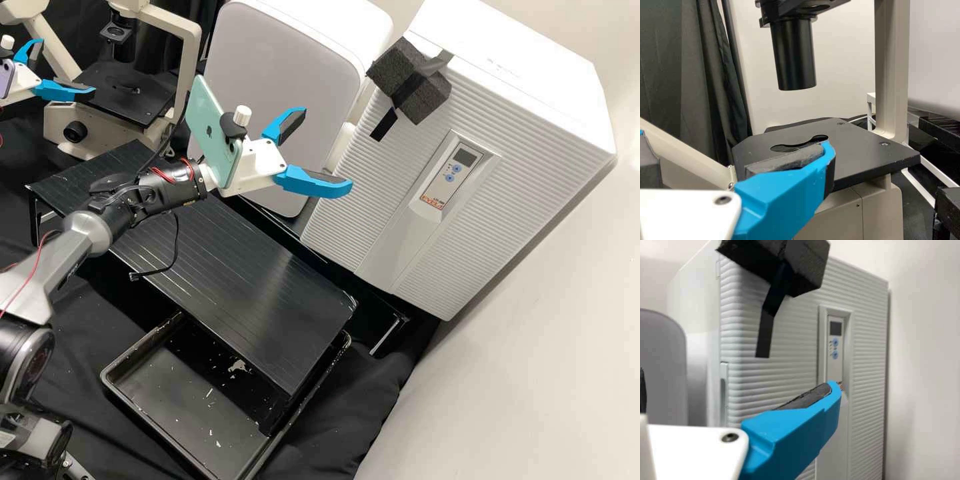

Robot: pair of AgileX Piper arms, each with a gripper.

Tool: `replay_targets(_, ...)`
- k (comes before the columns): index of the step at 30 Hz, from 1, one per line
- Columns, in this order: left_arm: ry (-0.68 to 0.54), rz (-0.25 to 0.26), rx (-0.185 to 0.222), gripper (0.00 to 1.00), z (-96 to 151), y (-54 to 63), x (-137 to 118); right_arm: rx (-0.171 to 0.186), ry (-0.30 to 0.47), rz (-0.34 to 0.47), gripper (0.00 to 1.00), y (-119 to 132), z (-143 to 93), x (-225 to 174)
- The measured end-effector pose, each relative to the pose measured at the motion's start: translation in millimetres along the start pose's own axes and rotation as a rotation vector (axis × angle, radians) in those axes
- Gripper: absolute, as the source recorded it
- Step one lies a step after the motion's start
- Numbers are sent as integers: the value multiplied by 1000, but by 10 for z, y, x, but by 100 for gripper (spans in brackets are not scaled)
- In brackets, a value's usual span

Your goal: Open the incubator door

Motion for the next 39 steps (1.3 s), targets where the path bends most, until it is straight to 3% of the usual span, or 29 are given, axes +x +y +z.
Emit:
replay_targets(14, 0, 0, 0, 100, 0, 0, 0, -91, -35, 55, 100, -214, -55, 12)
replay_targets(30, 0, 0, 0, 100, 0, 0, 0, -132, -104, 20, 100, -446, 140, 296)
replay_targets(39, 0, 0, 0, 100, 0, 0, 0, -133, -103, 13, 100, -483, 136, 350)
